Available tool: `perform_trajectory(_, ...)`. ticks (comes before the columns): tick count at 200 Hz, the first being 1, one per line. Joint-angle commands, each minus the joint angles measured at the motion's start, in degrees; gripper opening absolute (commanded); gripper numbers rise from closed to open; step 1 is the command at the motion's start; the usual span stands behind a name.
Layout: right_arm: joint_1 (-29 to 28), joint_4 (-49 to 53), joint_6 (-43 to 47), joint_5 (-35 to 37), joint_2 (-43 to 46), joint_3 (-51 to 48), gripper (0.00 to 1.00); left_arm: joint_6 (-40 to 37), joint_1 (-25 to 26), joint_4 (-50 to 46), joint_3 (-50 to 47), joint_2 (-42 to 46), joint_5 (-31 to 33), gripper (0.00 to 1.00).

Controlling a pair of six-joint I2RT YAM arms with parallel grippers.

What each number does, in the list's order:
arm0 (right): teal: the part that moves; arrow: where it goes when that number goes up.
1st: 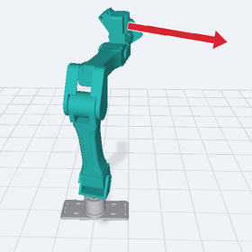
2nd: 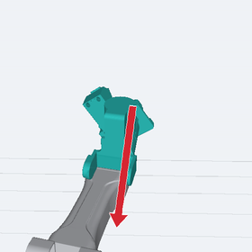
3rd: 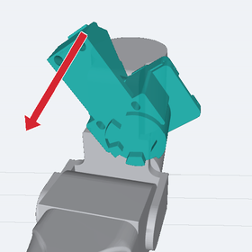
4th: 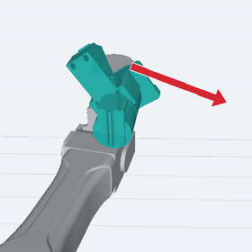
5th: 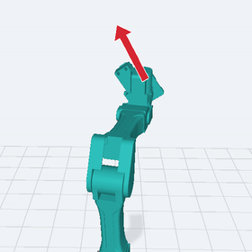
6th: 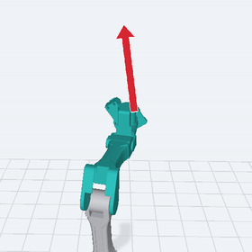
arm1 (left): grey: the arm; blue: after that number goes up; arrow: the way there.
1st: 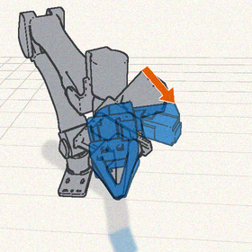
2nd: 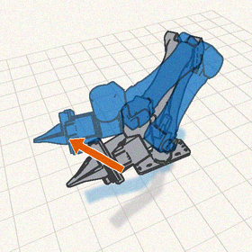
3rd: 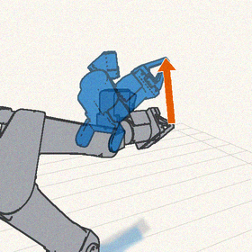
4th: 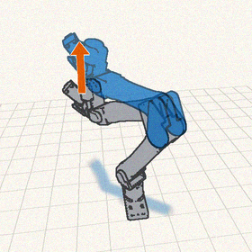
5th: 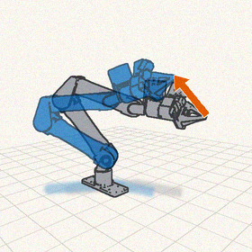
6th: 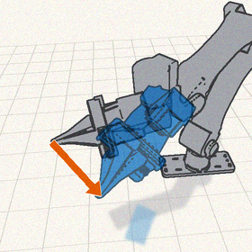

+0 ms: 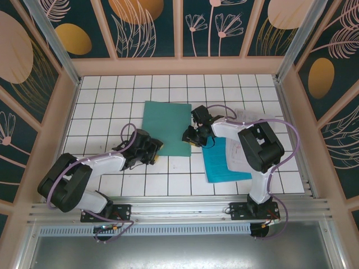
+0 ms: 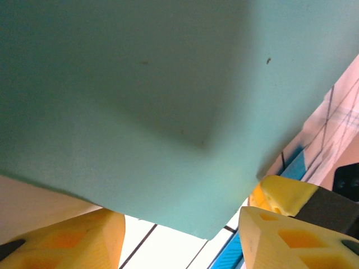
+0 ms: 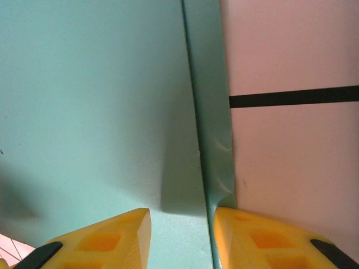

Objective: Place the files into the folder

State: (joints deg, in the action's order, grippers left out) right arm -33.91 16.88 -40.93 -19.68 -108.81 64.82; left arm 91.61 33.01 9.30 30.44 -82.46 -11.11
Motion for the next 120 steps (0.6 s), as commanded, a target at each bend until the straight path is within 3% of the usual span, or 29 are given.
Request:
perform_trajectory(1,0.3,3.5,0.8,1.1,-3.9,-1.6,0.39,0.8,0.4,5.0,0.5,-0.3,0.9,0.54)
perform_trajectory(81,2.3,-0.2,0.8,-4.0,-4.4,-2.4,0.4,3.2,1.2,13.8,-1.1,-2.0,-0.8,0.42)
perform_trajectory(120,2.3,-3.1,-0.2,-6.9,-3.5,-3.4,0.4,4.2,1.3,15.0,-1.9,-0.8,-0.4,0.18)
